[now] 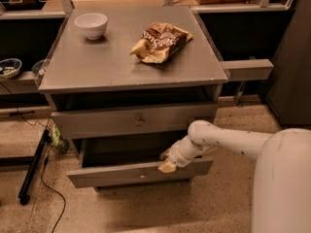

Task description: Open middle drawer

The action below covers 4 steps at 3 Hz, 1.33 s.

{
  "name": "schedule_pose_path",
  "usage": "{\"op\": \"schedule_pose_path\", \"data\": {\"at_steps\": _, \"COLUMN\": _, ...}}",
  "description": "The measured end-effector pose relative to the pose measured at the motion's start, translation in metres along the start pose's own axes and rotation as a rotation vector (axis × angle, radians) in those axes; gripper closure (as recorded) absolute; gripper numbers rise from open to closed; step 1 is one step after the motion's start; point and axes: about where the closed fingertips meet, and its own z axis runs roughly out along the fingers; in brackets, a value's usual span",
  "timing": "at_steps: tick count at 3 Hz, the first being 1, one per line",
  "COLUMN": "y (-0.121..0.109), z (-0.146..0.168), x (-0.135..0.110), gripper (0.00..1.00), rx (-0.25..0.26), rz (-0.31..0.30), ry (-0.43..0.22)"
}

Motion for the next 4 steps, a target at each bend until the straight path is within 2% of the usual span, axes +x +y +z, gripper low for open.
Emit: {"op": "schedule_pose_path", "data": {"at_steps": 4, "y": 0.0058, "z": -0.0013, "x": -0.0009, "gripper": 1.0, "rx": -0.002, "rz": 0.003, "ry": -0.016}}
